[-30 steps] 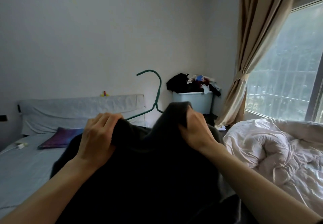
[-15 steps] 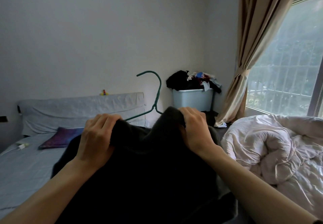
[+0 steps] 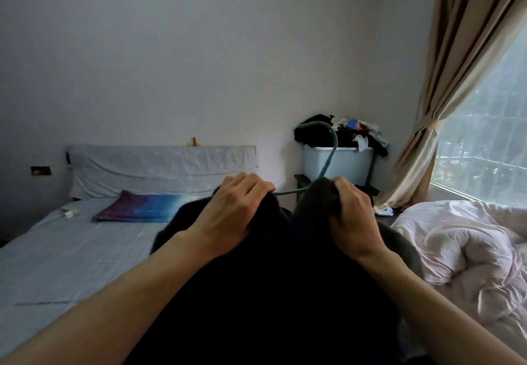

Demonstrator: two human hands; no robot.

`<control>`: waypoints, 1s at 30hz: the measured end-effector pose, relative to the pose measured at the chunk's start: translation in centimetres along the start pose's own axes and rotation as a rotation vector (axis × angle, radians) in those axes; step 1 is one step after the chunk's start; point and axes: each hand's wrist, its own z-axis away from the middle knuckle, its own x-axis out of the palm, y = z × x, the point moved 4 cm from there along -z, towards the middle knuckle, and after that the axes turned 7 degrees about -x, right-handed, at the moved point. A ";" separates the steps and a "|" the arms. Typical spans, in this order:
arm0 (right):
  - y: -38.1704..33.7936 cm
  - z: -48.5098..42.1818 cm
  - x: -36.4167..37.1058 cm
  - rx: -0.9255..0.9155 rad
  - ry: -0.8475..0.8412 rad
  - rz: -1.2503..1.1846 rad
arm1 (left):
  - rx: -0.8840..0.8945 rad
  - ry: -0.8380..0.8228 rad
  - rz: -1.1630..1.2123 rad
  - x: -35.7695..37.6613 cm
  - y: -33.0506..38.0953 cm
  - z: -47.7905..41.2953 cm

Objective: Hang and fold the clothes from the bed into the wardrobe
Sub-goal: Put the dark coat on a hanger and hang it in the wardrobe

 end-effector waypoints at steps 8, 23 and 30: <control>1.9 1.3 -0.3 0.101 0.167 0.023 | -0.332 0.171 0.130 0.0 -2.4 1.0; 2.8 1.7 -0.3 0.022 0.225 -0.030 | -0.579 -0.001 0.514 -1.7 -8.6 3.9; 3.0 2.2 -0.9 -0.007 0.207 -0.033 | -0.730 -0.196 0.957 -0.5 -9.4 4.9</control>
